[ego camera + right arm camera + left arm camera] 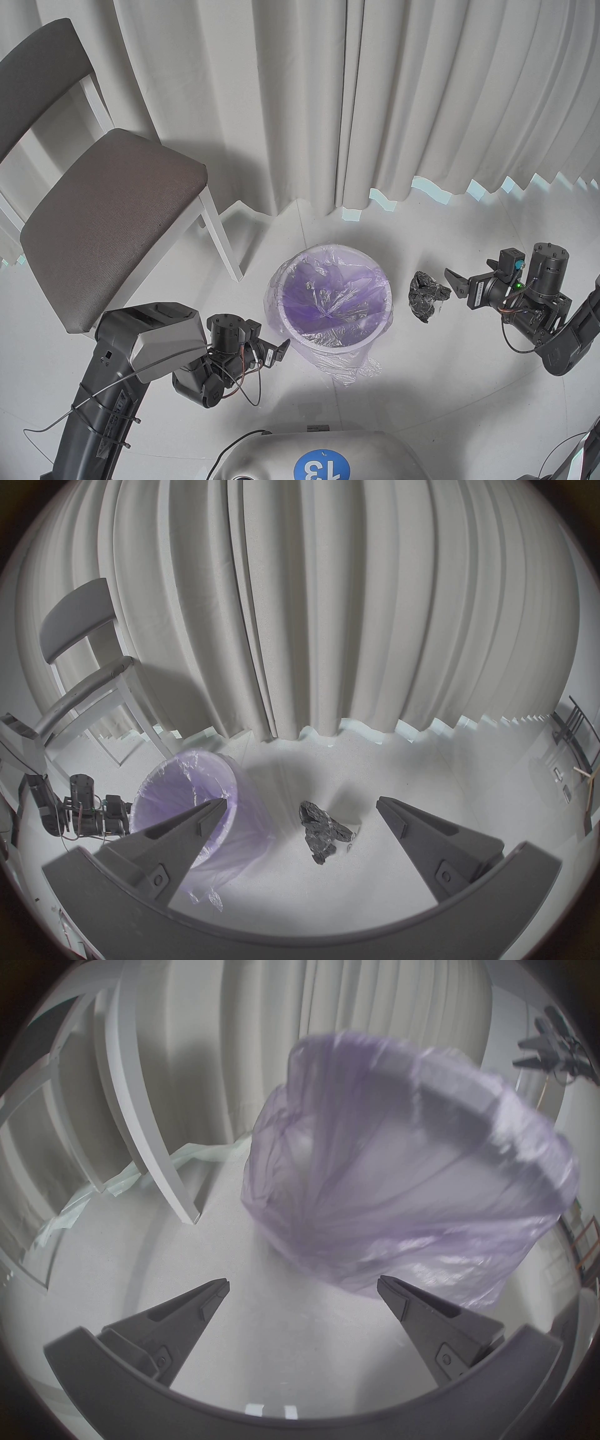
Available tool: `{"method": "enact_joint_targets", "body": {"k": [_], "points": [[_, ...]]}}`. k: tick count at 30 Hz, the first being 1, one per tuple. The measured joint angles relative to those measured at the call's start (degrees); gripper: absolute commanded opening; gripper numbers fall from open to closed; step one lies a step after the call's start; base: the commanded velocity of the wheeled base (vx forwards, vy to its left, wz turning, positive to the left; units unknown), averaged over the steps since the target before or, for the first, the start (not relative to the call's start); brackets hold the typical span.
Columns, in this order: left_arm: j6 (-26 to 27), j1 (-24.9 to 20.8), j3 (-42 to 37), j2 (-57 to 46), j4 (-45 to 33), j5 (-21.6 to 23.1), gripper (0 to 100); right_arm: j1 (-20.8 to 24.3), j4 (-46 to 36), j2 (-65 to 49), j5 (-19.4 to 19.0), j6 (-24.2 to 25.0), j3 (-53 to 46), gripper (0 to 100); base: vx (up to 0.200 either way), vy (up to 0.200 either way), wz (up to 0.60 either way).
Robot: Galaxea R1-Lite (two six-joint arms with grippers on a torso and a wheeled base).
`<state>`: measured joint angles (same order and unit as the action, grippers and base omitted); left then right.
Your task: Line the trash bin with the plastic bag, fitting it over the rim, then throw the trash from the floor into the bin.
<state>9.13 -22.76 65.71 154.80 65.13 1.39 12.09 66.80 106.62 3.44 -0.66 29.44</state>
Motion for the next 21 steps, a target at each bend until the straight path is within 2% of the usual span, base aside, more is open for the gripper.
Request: {"method": "enact_joint_targets", "body": {"k": [8,12,17,21], "points": [[0.80,1.27,8.11,-0.02,-7.91,0.84,100,4.33,-5.52,-0.06,0.15,-0.46,6.47,100,0.000,0.000,0.00],[1.12,1.62,8.57,0.02,-7.30,0.39,100,7.58,-5.91,0.93,1.21,-0.67,8.90,100,0.000,0.000,0.00],[1.57,2.32,2.29,-1.24,-3.52,0.84,100,10.09,-4.92,2.56,1.21,-2.97,10.22,100,0.000,0.000,0.00],[1.65,3.19,-7.83,-3.39,4.77,2.24,100,11.45,-4.27,3.79,-0.32,-6.69,10.30,100,0.000,0.000,0.00]]}}
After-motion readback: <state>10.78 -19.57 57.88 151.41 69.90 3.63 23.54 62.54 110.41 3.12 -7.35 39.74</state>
